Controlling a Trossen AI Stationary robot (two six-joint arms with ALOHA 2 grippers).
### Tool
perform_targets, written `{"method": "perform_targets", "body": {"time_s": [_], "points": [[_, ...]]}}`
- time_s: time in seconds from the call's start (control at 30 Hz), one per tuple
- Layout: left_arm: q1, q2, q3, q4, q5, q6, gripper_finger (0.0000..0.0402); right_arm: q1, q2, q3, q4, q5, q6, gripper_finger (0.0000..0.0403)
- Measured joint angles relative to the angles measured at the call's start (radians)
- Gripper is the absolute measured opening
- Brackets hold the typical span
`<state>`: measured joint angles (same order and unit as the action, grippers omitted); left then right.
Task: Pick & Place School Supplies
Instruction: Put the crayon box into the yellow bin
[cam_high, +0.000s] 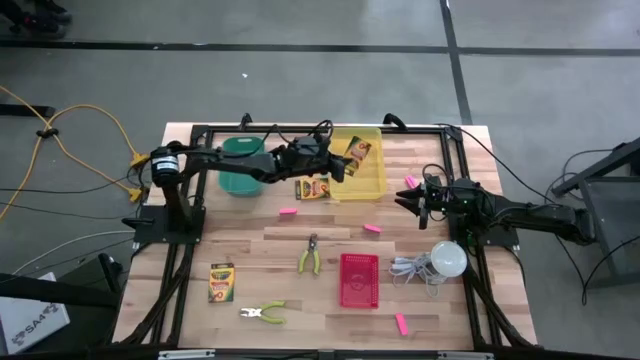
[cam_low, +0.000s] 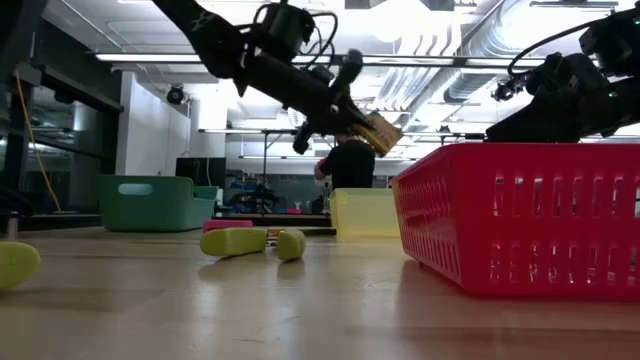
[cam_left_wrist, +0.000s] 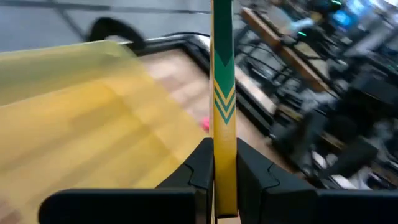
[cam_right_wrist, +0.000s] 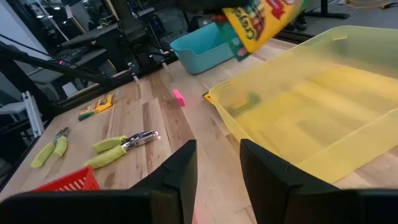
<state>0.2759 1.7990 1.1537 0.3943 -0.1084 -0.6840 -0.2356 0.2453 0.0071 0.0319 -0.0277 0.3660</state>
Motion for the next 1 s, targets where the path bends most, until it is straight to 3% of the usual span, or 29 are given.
{"method": "perform_targets", "body": {"time_s": [0.2, 0.47, 0.7, 1.0], "points": [[-0.010, 0.034, 0.054, -0.045, -0.109, -0.048, 0.0031, 0.000, 0.000, 0.000, 0.000, -0.001, 0.000, 0.0110], [-0.055, 0.080, 0.256, -0.337, -0.267, -0.031, 0.0031, 0.000, 0.001, 0.000, 0.000, 0.001, 0.000, 0.0110], [-0.061, 0.212, 0.395, -0.414, -0.260, -0.098, 0.0031, 0.000, 0.002, 0.000, -0.001, 0.001, 0.000, 0.0110], [-0.038, 0.281, 0.429, -0.442, -0.262, -0.199, 0.0031, 0.000, 0.012, 0.000, 0.000, 0.000, 0.000, 0.0110]]}}
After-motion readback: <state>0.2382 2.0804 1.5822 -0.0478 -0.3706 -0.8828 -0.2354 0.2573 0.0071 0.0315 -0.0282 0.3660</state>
